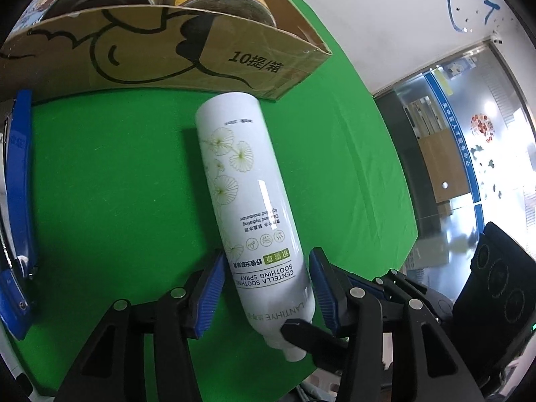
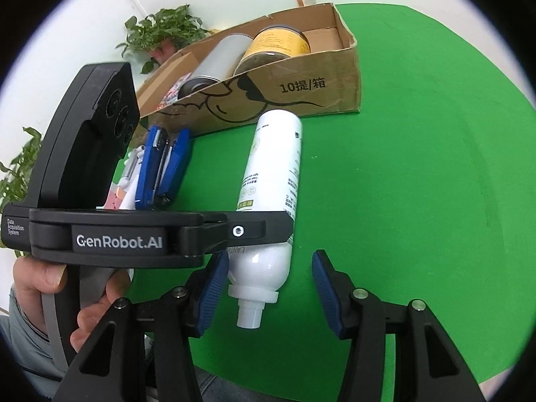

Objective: Organize rigid objects
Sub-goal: 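Grasp the white spray bottle around its middle with the left gripper, then carry the spray bottle into the box beside the jar and release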

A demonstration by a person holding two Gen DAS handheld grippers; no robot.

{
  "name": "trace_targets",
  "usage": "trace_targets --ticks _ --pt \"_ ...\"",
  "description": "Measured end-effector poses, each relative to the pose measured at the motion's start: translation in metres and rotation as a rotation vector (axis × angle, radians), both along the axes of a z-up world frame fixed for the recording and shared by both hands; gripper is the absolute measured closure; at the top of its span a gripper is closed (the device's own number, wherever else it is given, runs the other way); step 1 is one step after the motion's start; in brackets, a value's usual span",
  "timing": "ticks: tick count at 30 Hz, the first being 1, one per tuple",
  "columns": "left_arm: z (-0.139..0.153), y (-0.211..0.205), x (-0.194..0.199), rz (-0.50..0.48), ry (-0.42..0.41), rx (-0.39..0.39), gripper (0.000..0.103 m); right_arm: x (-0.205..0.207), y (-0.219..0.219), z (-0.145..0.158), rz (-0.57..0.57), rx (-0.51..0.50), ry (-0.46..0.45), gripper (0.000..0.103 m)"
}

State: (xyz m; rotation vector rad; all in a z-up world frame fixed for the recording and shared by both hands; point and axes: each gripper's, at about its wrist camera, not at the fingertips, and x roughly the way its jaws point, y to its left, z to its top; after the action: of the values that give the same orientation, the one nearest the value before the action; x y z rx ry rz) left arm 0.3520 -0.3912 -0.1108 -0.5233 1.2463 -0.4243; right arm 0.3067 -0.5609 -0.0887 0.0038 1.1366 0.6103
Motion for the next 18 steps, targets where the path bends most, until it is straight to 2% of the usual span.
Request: trace_targets --ticks 5,6,7,18 --pt "0.000 0.008 0.000 0.003 0.015 -0.026 0.055 0.000 0.025 -0.007 0.032 -0.063 -0.019 0.052" --pt "0.000 0.007 -0.001 -0.001 0.010 -0.020 0.055 0.000 0.028 -0.008 0.030 -0.083 -0.028 0.057" --pt "0.000 0.005 -0.001 -0.003 0.005 -0.012 0.056 0.001 0.029 -0.010 0.024 -0.097 -0.036 0.056" --pt "0.002 0.000 -0.017 0.005 -0.013 0.006 0.056 0.002 0.020 -0.011 -0.017 -0.047 -0.021 0.057"
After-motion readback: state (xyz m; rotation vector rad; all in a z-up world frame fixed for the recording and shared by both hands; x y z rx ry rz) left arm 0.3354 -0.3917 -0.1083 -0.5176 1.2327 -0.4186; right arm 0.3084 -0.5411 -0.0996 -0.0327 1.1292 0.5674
